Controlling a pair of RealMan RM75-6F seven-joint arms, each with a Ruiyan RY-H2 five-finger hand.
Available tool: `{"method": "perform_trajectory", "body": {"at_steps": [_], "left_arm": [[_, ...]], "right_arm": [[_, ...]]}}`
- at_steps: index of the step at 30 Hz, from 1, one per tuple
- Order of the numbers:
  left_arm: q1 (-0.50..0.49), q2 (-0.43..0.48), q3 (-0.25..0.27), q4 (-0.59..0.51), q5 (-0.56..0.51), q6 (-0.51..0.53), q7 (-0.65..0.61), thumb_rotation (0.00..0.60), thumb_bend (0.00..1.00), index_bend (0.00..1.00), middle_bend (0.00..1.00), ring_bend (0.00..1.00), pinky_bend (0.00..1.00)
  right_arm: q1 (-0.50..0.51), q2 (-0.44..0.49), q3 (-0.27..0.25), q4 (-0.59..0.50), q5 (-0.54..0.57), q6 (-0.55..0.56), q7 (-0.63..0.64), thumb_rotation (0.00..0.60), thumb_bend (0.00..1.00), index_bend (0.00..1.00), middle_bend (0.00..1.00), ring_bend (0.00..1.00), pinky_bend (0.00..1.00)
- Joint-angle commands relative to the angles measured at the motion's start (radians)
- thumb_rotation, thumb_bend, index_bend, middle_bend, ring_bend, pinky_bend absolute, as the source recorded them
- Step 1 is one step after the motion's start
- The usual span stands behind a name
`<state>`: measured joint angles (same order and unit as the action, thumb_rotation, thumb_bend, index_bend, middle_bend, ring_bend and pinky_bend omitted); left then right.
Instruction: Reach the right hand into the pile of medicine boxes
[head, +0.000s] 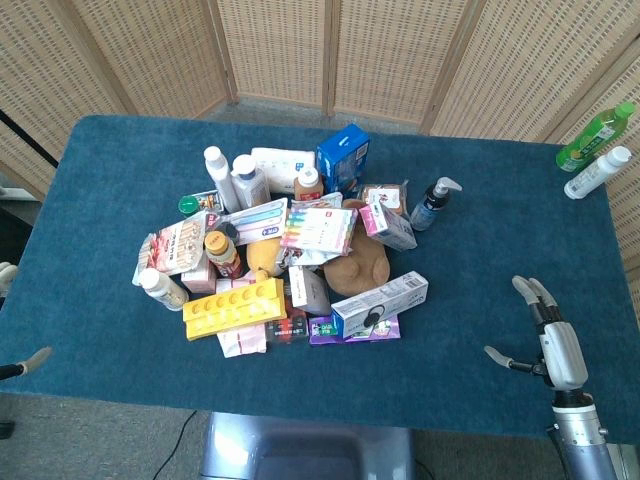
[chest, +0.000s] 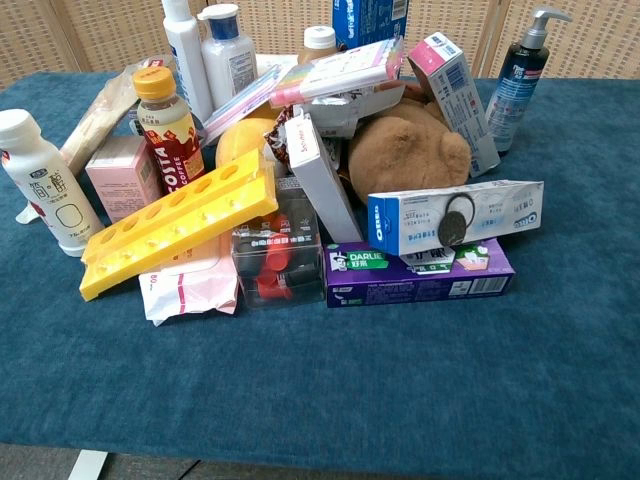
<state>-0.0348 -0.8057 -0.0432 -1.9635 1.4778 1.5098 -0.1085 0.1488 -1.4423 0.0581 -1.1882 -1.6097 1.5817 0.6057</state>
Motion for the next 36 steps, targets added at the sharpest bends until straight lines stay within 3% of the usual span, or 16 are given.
{"method": "perform_trajectory", "body": {"at_steps": [1, 14, 24, 36], "left_arm": [[0.001, 0.0, 0.001, -0.001, 0.002, 0.002, 0.002, 0.6, 0.0, 0.0, 0.0, 0.0, 0.0], [-0.002, -0.006, -0.004, 0.0, -0.011, 0.001, 0.016, 0.6, 0.0, 0.0, 0.0, 0.0, 0.0], [-0.005, -0.012, -0.006, -0.002, -0.022, -0.004, 0.032, 0.6, 0.0, 0.0, 0.0, 0.0, 0.0], [-0.01, -0.017, -0.008, 0.003, -0.034, -0.015, 0.038, 0.6, 0.0, 0.0, 0.0, 0.0, 0.0]], "right_arm": [[0.0, -0.001, -0.003, 0.0, -0.001, -0.002, -0.003, 0.6, 0.0, 0.0, 0.1, 0.0, 0.09], [0.03, -0.048, -0.036, -0.022, -0.044, -0.04, -0.041, 0.6, 0.0, 0.0, 0.09, 0.0, 0.09], [0.107, -0.158, -0.025, -0.015, -0.056, -0.117, -0.104, 0.6, 0.0, 0.0, 0.09, 0.0, 0.09], [0.15, -0.277, -0.011, 0.026, -0.051, -0.132, -0.155, 0.6, 0.0, 0.0, 0.05, 0.0, 0.07]]}}
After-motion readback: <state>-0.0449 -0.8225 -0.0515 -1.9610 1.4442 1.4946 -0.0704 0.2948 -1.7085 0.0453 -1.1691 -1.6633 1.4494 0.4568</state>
